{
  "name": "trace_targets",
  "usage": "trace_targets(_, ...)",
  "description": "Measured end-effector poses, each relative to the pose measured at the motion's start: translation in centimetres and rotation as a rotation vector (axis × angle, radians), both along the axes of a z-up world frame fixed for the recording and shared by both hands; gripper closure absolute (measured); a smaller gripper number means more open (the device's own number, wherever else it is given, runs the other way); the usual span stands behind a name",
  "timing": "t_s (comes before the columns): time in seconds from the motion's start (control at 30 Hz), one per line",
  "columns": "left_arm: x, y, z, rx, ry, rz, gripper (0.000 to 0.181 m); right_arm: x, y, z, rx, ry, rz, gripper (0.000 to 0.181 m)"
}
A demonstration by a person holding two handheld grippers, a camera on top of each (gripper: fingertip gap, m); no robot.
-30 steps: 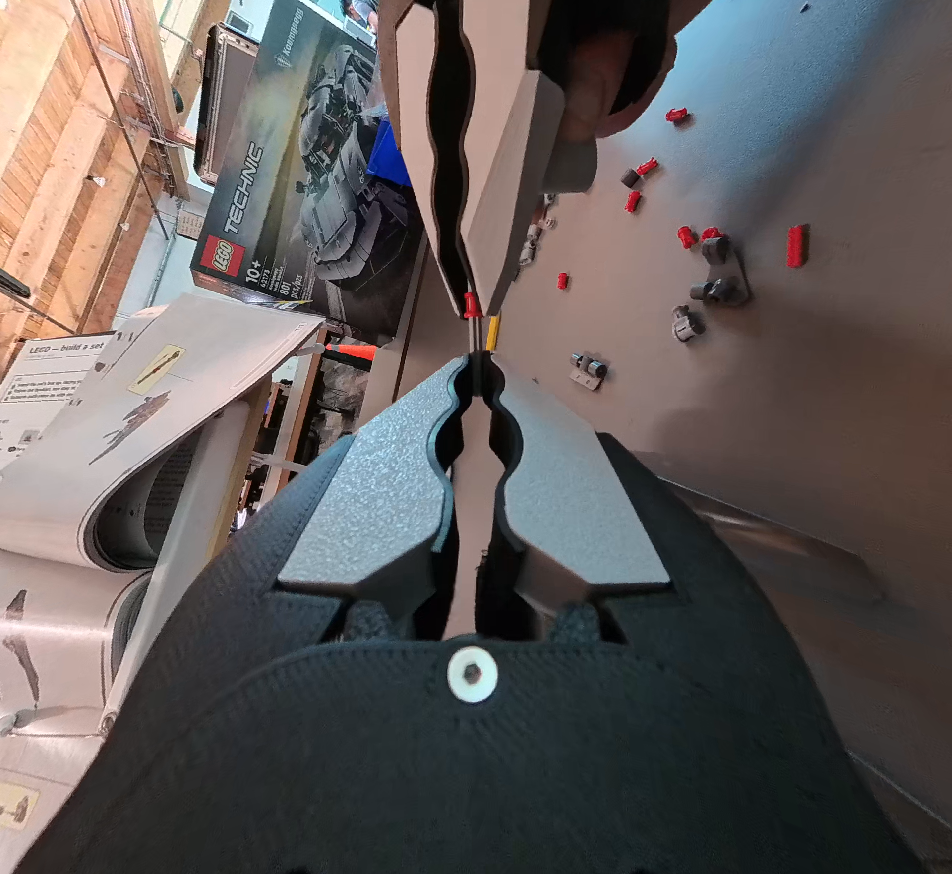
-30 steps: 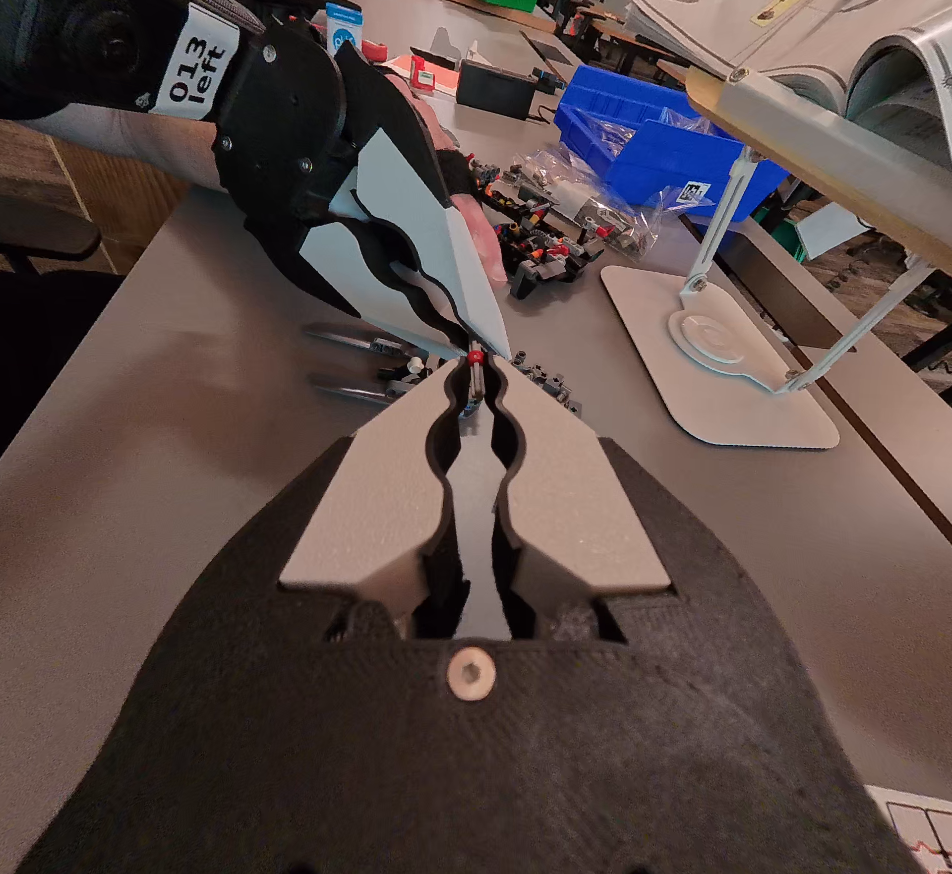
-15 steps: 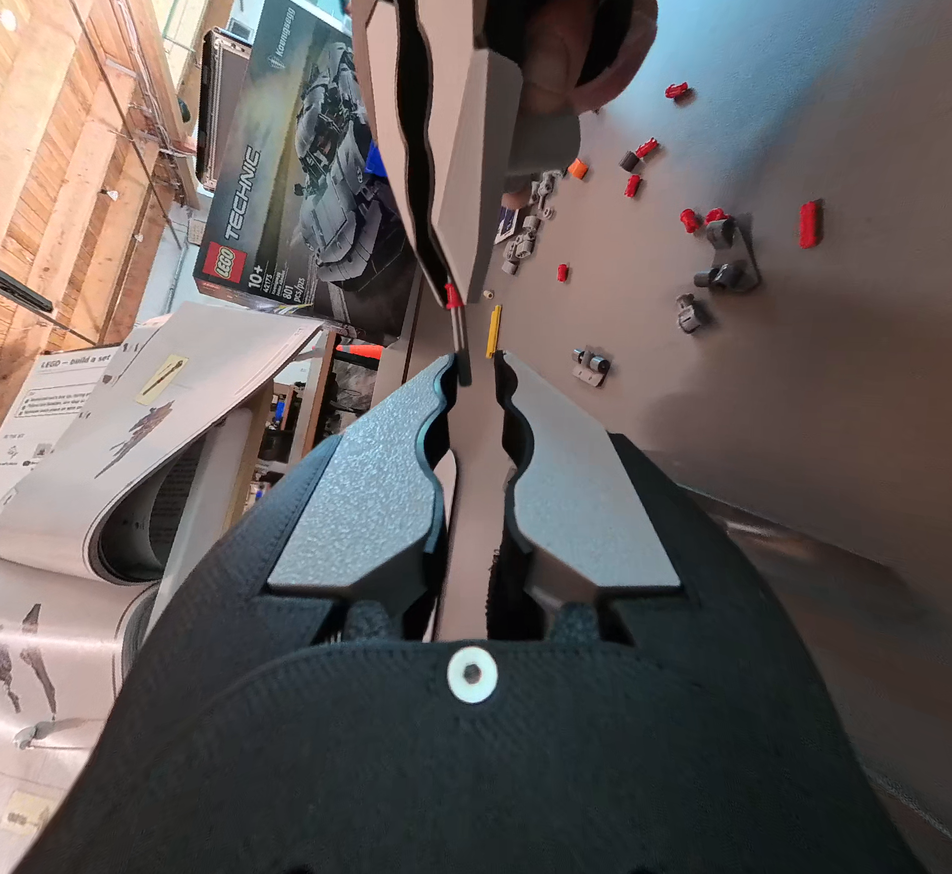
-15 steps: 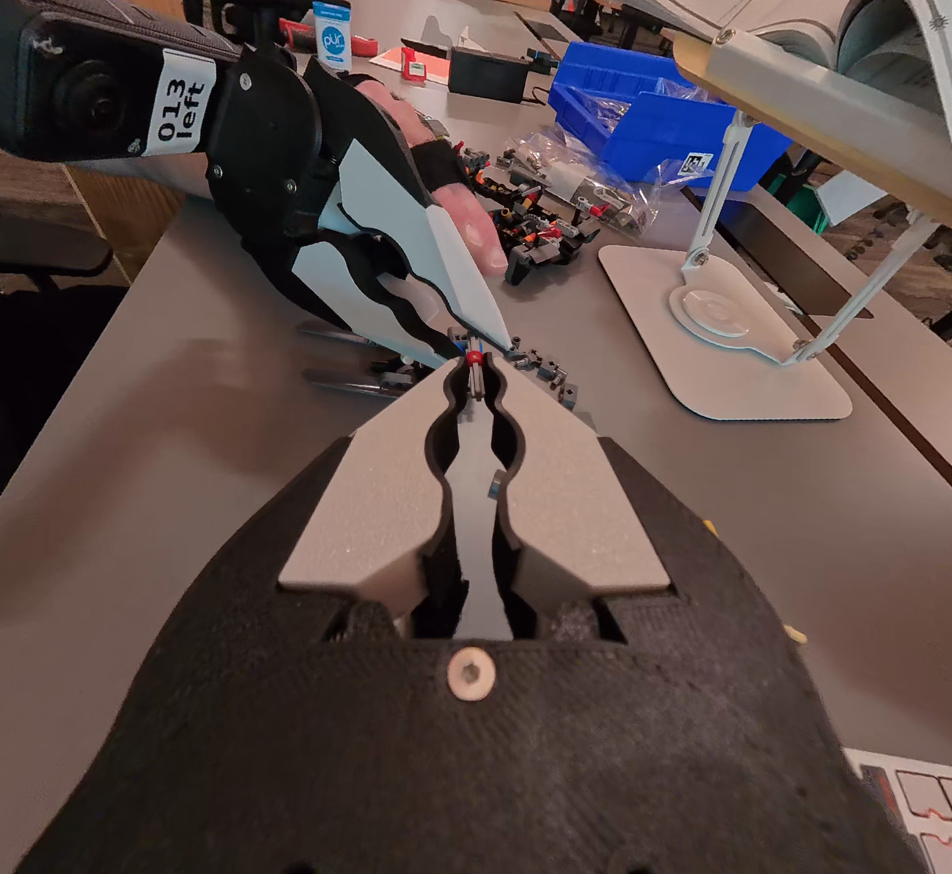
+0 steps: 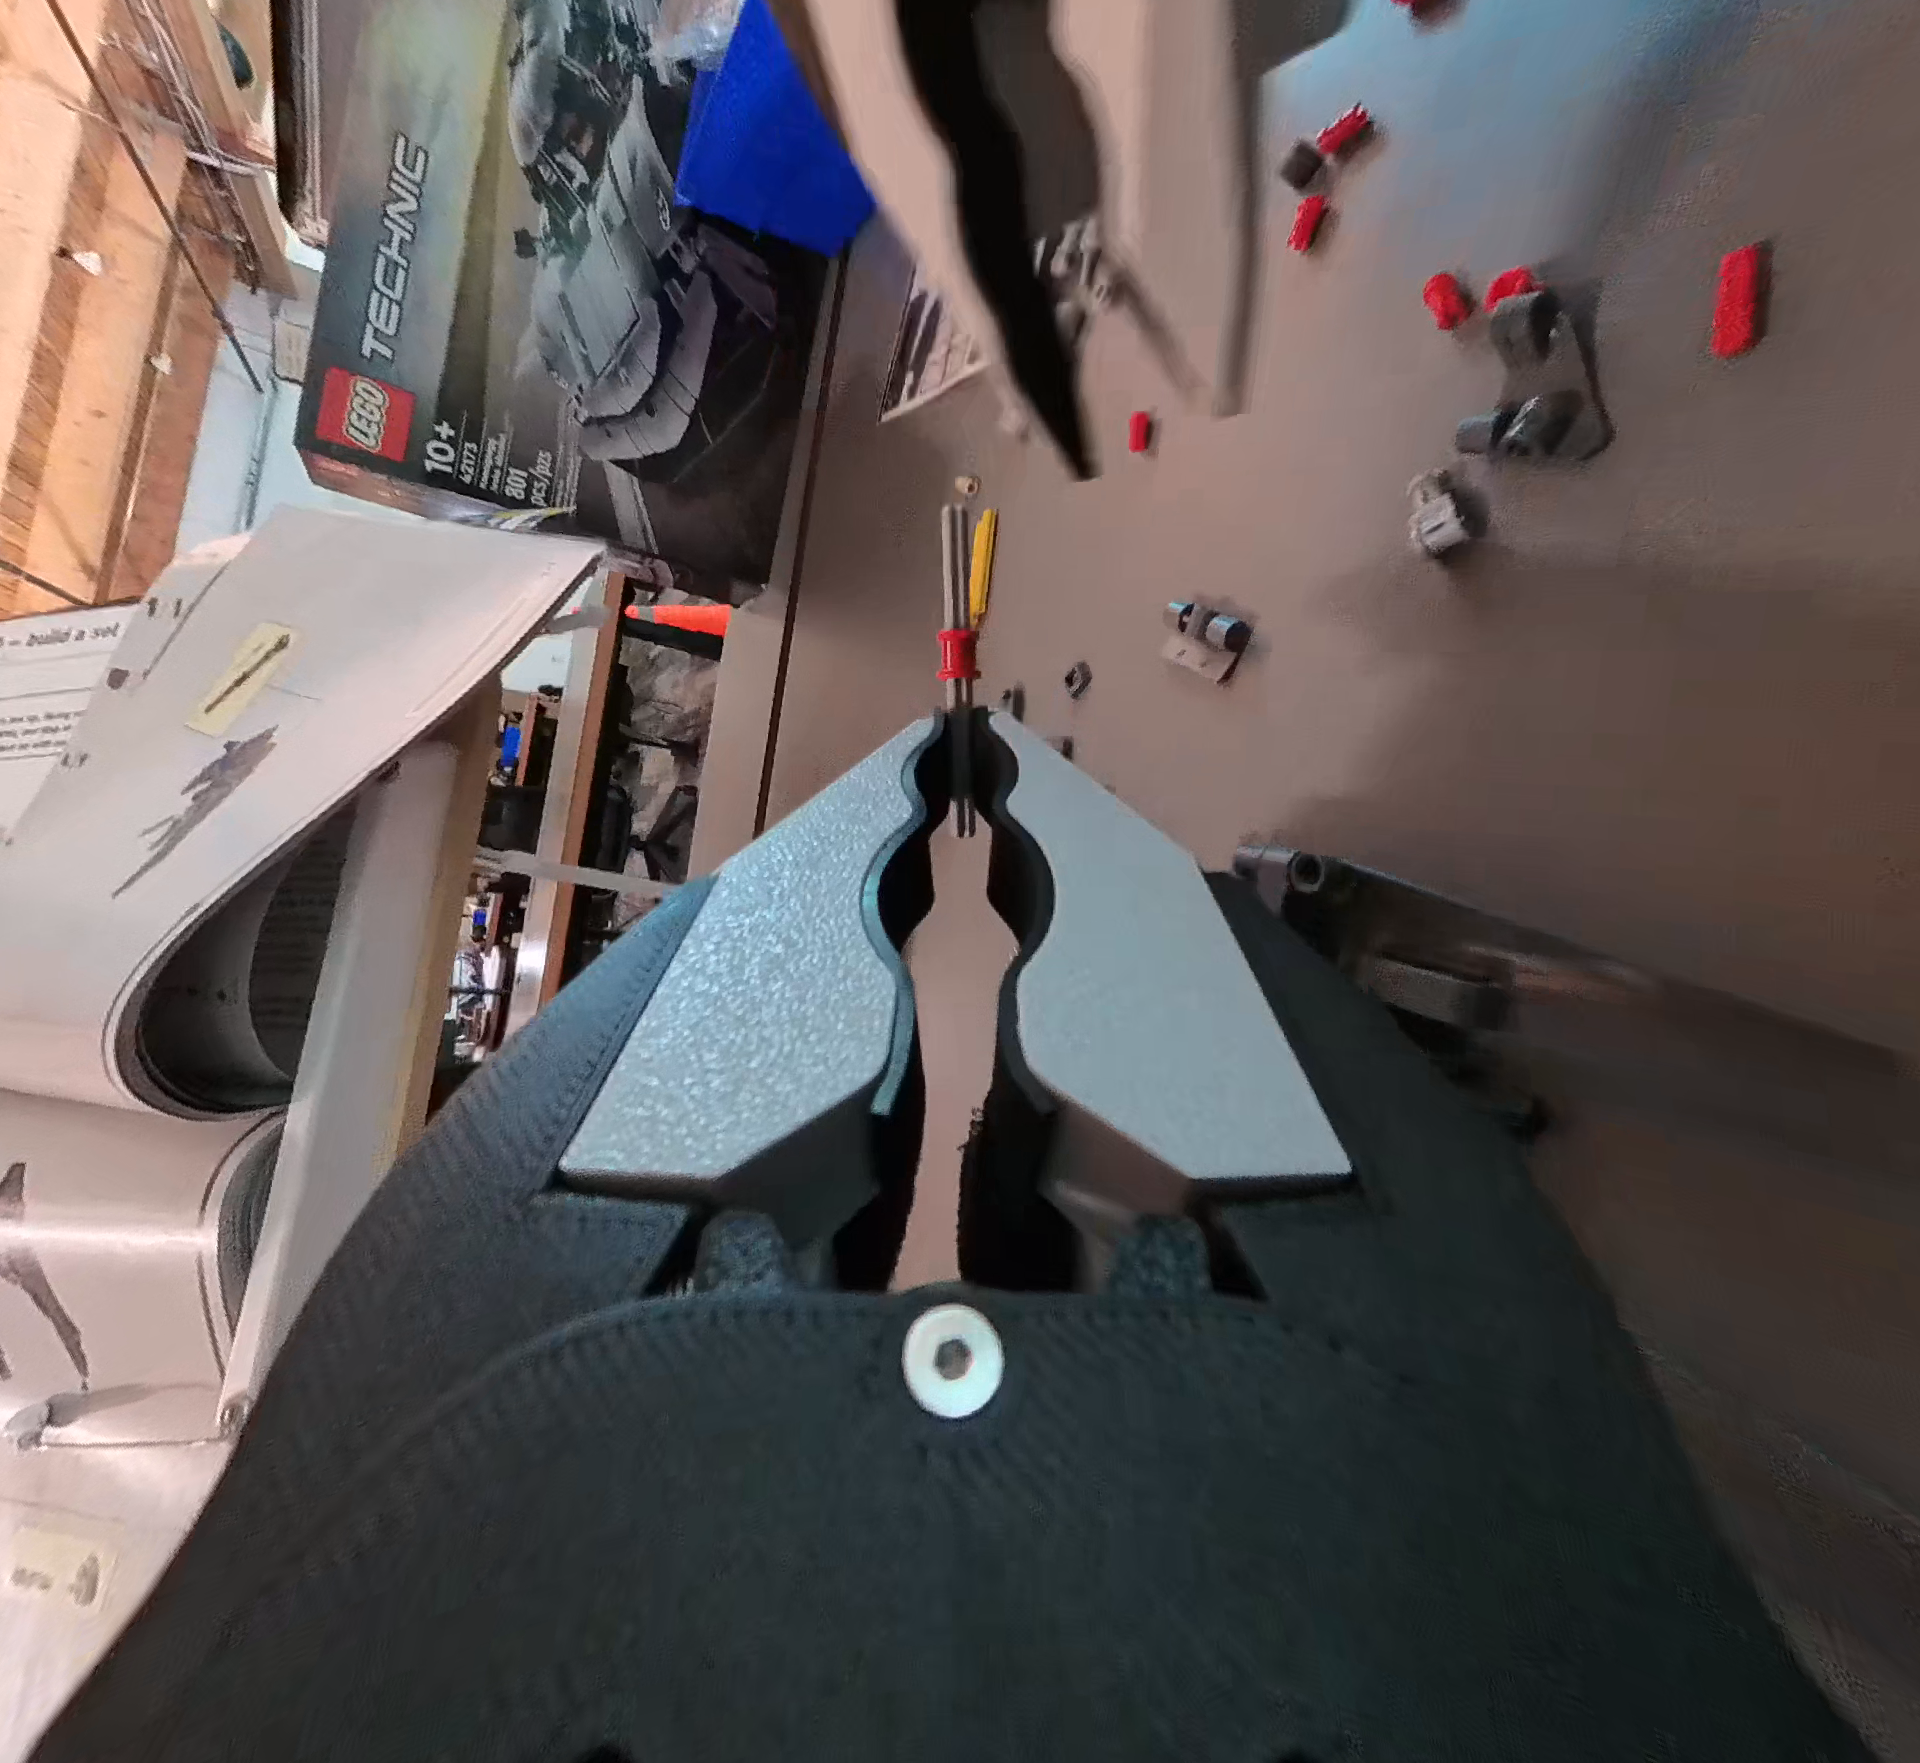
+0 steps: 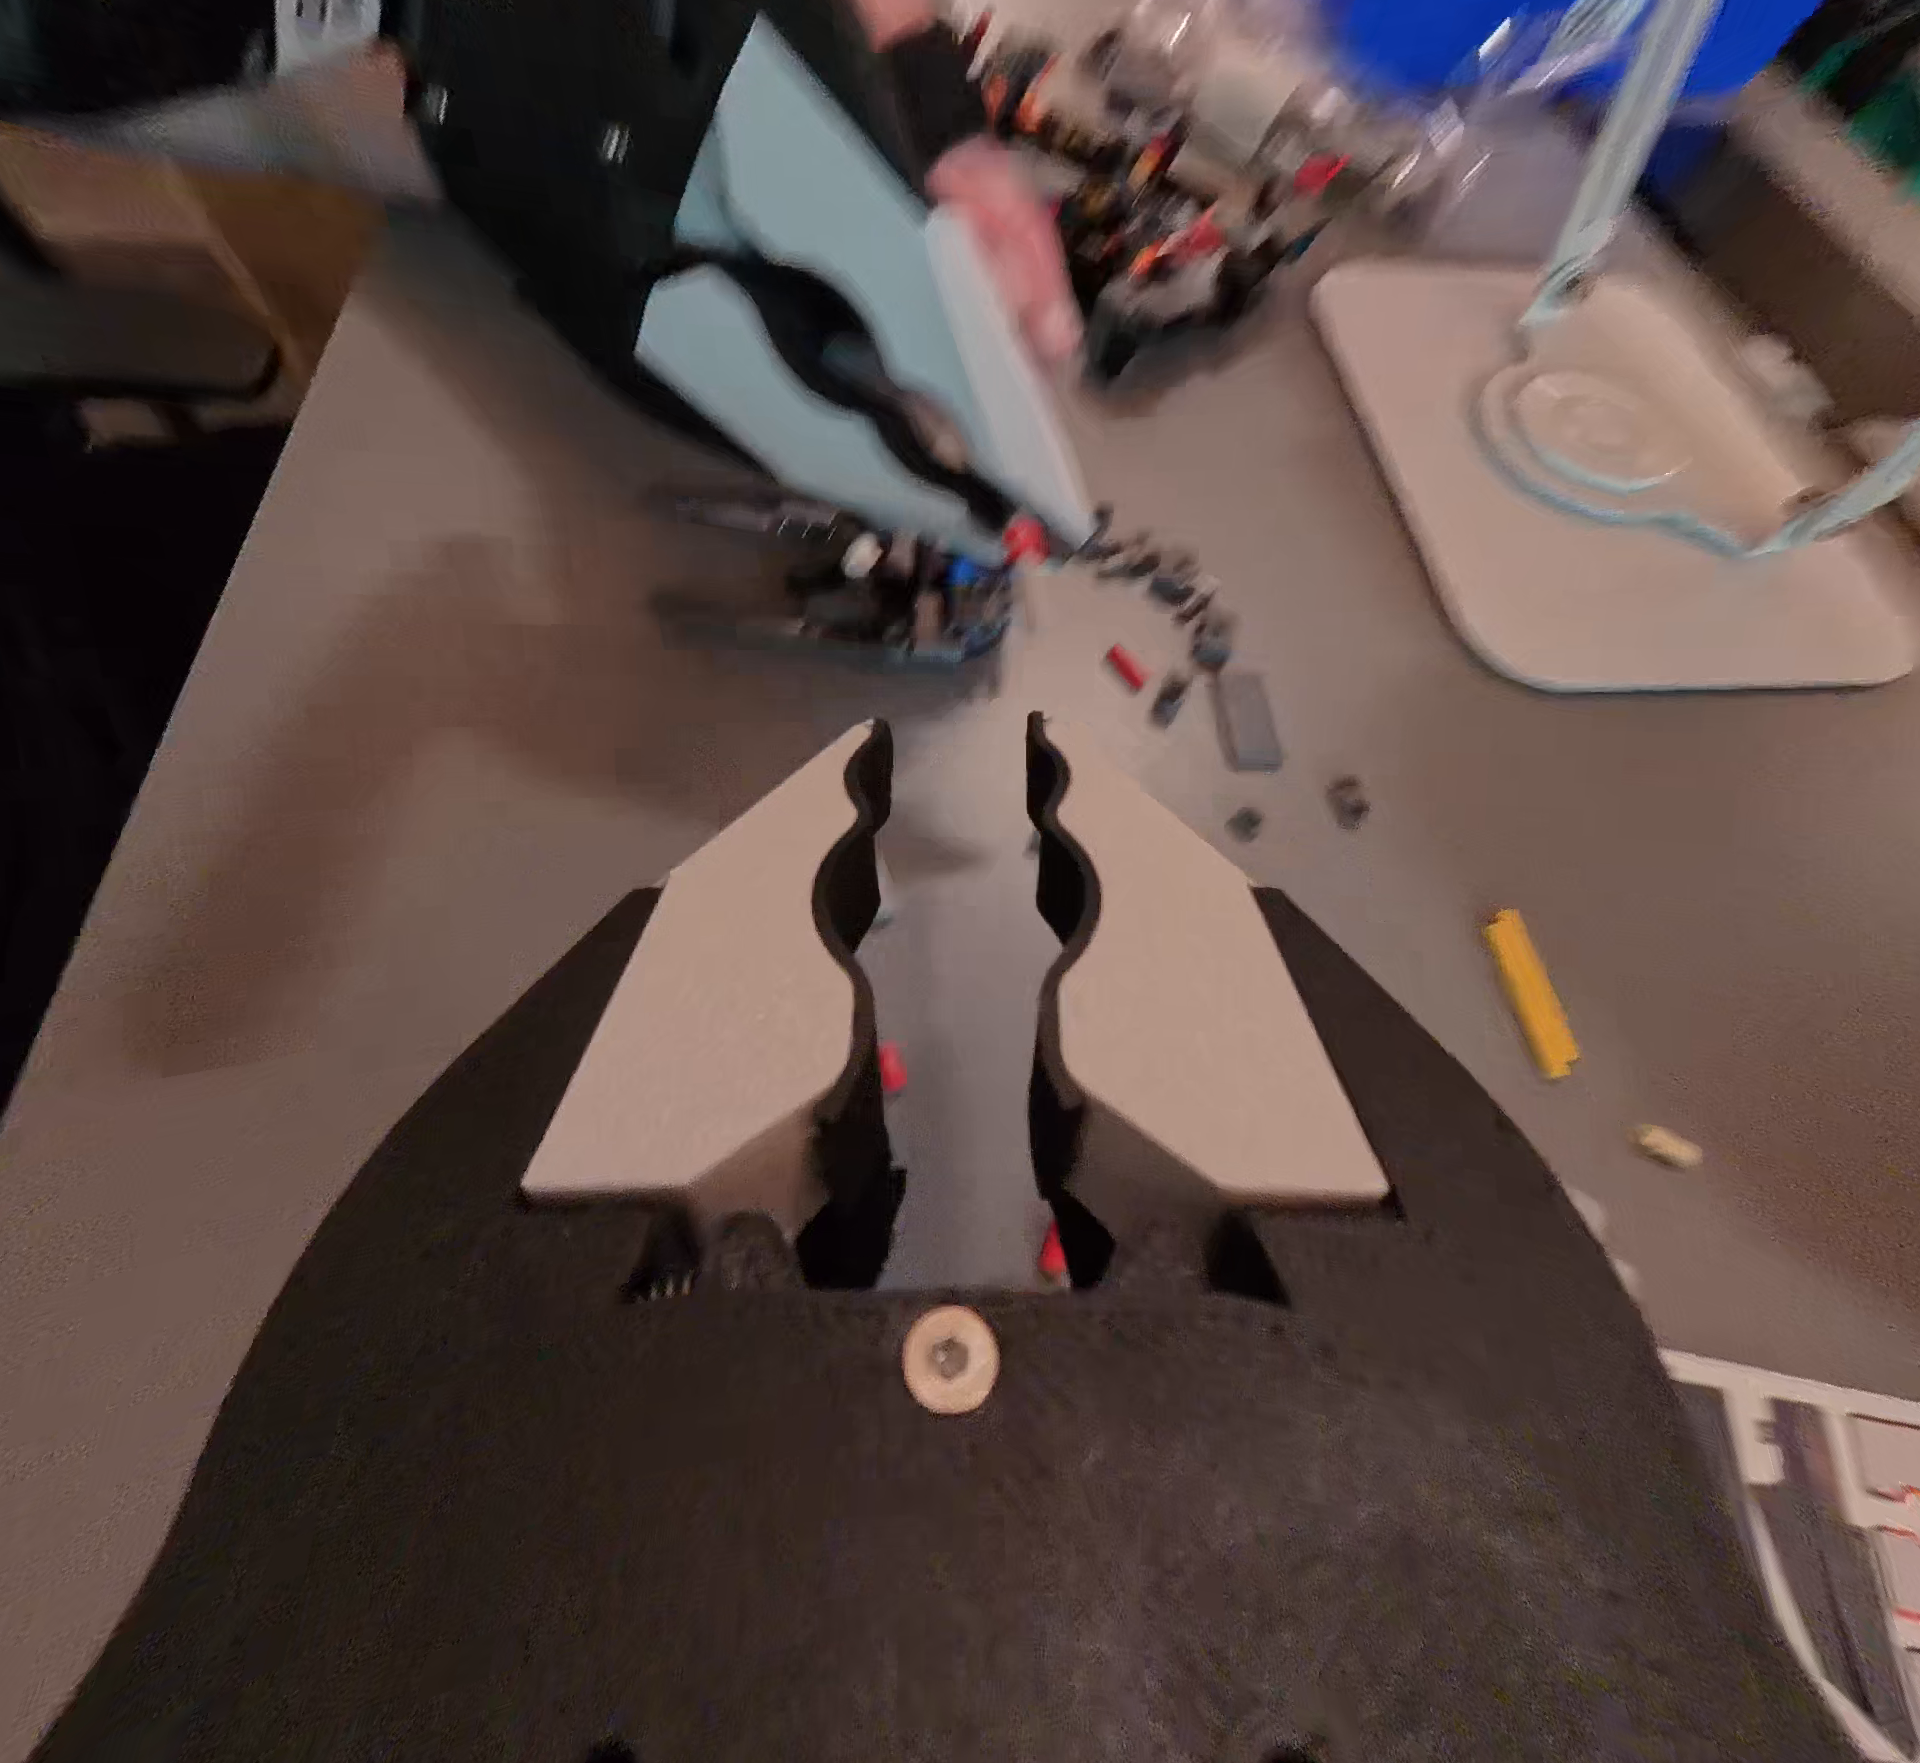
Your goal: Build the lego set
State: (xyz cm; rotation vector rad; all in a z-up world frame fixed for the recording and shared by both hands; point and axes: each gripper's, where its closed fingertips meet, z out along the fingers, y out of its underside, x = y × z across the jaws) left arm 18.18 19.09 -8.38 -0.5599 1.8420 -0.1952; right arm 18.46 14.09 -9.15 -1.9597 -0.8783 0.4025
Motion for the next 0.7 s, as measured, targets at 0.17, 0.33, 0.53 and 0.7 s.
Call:
trace_targets(0.17,-0.1,0.7,-0.4,-0.006,0.033,0.017,0.181,-0.8,-1.2,-4.5,-0.128,-0.208,0.073,0.157)
trace_targets(0.33,-0.1,0.5,-0.9,-0.001,0.06,0.01,0.181,-1.2,-1.1,-6.1,-0.168,-0.245,0.082,0.154)
trace_targets(0.53,-0.1,0.6,-1.0,-0.006,0.066,0.012,0.181,-1.5,-0.9,-6.4,-0.165,-0.242,0.084,0.176)
trace_targets(0.7,-0.1,0.9,-1.3,-0.013,0.08,0.019,0.181,-1.6,-0.7,-5.4,-0.14,-0.201,0.076,0.176)
